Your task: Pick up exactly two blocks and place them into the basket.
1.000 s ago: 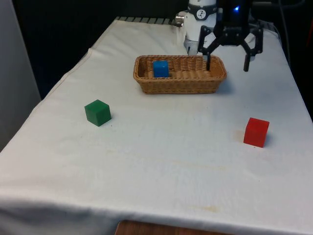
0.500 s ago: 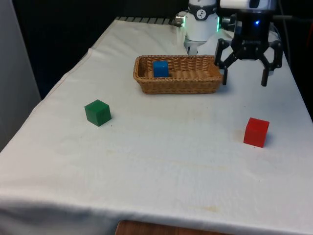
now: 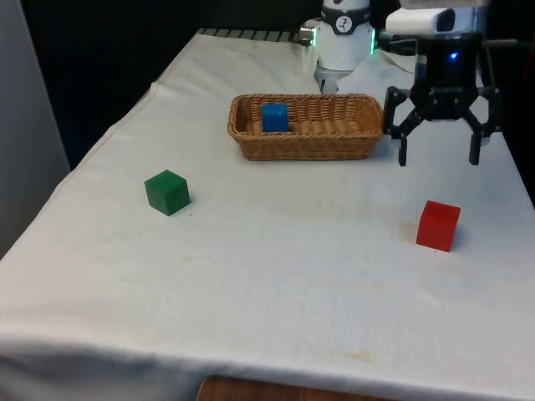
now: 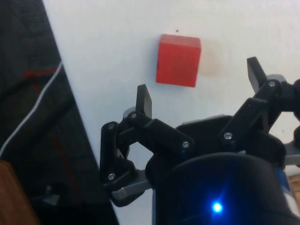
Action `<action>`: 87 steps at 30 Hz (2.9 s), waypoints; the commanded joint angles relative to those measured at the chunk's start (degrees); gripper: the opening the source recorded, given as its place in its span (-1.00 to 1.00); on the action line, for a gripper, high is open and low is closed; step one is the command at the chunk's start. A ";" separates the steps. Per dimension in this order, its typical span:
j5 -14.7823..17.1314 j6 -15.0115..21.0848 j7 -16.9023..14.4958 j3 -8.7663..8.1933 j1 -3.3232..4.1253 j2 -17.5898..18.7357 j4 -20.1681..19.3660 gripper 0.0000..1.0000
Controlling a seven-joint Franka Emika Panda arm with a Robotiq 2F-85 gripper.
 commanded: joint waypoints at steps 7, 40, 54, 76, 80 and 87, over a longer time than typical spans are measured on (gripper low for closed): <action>3.95 -0.57 -1.26 0.52 -0.17 2.29 2.23 1.00; 9.17 -3.67 3.50 0.92 -0.34 12.20 8.59 1.00; 8.48 -4.07 8.82 0.34 0.17 15.30 9.05 1.00; 8.82 -3.72 8.65 0.69 0.29 15.13 9.05 -1.00; 8.88 -3.67 8.82 0.74 0.29 15.24 9.17 -1.00; 8.48 -2.69 8.77 -0.29 2.01 12.20 6.25 -1.00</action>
